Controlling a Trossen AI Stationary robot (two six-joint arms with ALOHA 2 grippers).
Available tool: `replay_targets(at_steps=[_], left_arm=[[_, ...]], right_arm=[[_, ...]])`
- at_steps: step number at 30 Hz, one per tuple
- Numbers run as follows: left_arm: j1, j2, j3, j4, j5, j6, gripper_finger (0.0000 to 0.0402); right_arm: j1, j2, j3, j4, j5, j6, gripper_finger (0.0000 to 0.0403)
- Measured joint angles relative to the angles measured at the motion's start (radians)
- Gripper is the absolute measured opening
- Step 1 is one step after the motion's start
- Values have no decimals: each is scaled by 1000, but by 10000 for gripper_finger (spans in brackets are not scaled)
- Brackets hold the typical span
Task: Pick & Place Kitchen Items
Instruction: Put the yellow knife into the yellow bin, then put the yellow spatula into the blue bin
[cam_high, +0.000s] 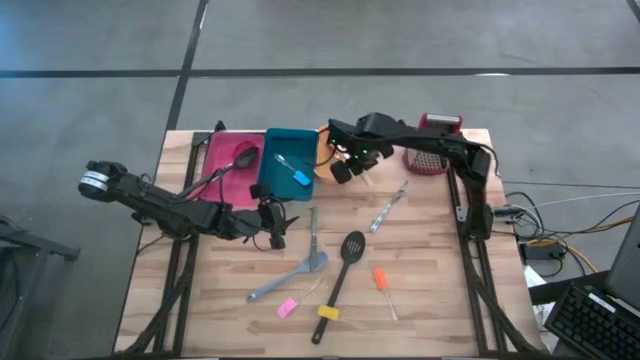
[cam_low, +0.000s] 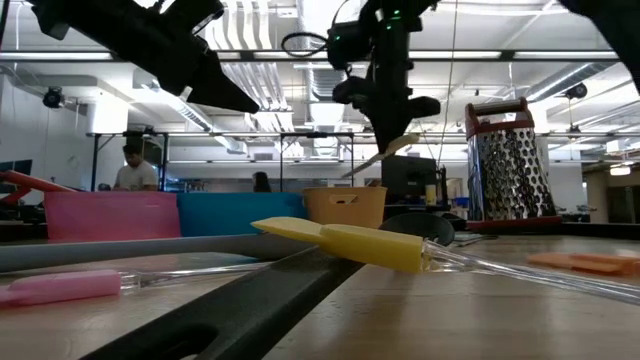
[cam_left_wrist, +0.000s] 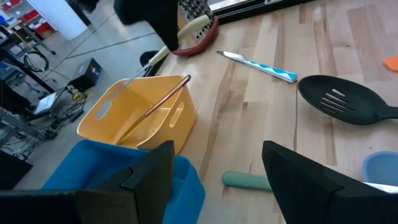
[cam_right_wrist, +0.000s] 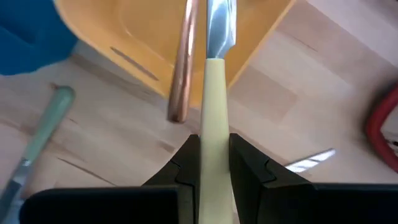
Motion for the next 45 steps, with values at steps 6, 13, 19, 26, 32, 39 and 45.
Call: replay_targets(at_steps=[6,13,19,26,32,39,45], left_arm=[[0,0,0,-1,0,0,248],[0,0,0,-3,0,0,248],[0,0,0,-3,0,0,248],[0,0,0,-4,0,0,248],[0,0,0,-3,0,0,248],[0,0,0,-4,0,0,248],[0,0,0,-5,0,0,248]], right_arm=[[-16,155,179,-144,-7,-48,45],[-29,290,349,-224,-39,-98,45],[-52,365,428,-241,-60,-108,45],[-74,398,434,-241,-77,-115,45],[-81,398,432,-242,-73,-119,61],[-79,396,469,-242,-74,-166,160],[-76,352,502,-241,-87,-169,199]])
